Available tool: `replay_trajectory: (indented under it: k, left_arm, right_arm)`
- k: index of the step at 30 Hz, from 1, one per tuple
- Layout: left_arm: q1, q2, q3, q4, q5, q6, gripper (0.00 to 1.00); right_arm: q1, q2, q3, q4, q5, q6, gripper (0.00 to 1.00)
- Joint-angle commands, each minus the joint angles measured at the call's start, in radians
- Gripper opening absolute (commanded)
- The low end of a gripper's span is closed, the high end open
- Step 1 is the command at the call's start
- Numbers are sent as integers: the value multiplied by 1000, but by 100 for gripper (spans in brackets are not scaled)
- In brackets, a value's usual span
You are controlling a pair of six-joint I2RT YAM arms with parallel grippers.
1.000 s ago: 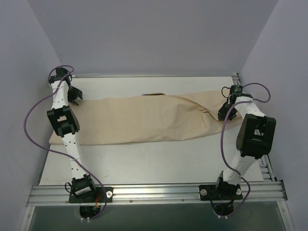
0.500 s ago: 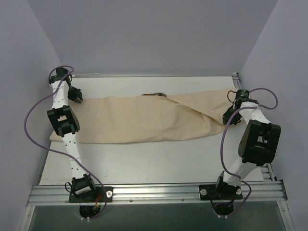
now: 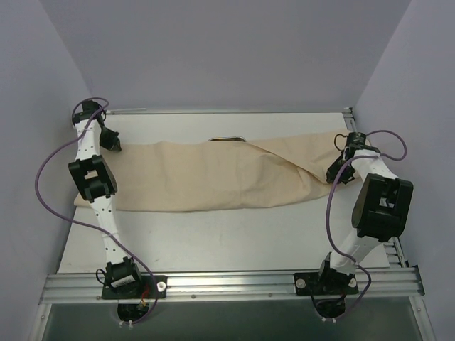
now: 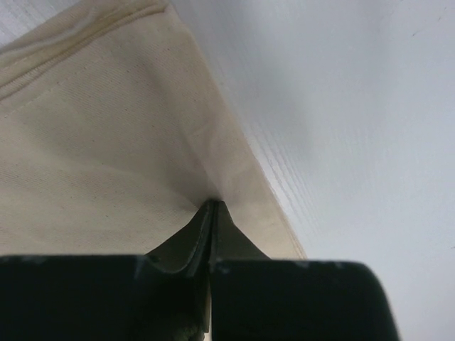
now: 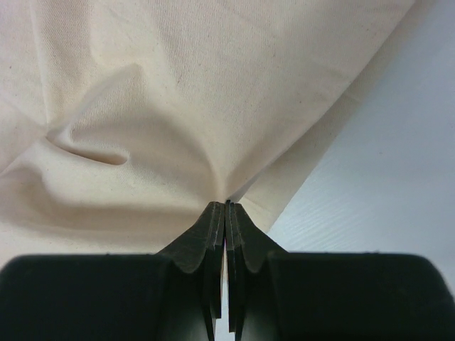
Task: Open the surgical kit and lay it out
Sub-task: Open the surgical kit at the center of the board.
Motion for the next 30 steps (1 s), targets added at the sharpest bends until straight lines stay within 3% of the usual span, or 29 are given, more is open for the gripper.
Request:
replay_trajectory:
  k: [1, 2, 5, 9, 23, 30]
  left_arm:
    - [-20, -64, -53, 39, -39, 55, 2]
    - [-29, -80, -61, 49, -55, 69, 13]
    - [-58, -129, -75, 105, -68, 127, 30]
    - [-81, -100, 0, 90, -62, 156, 45]
    - [-55, -3, 95, 12, -72, 81, 51]
    - [-47, 20, 107, 52, -92, 104, 56]
  right_arm:
    - [0, 21, 49, -18, -11, -15, 0]
    - [-1, 27, 52, -16, -19, -17, 0]
    - [5, 39, 66, -13, -32, -14, 0]
    - [20, 56, 86, -19, -43, -12, 0]
    - [40, 47, 86, -13, -42, 6, 0]
    - [42, 35, 60, 4, -43, 22, 0]
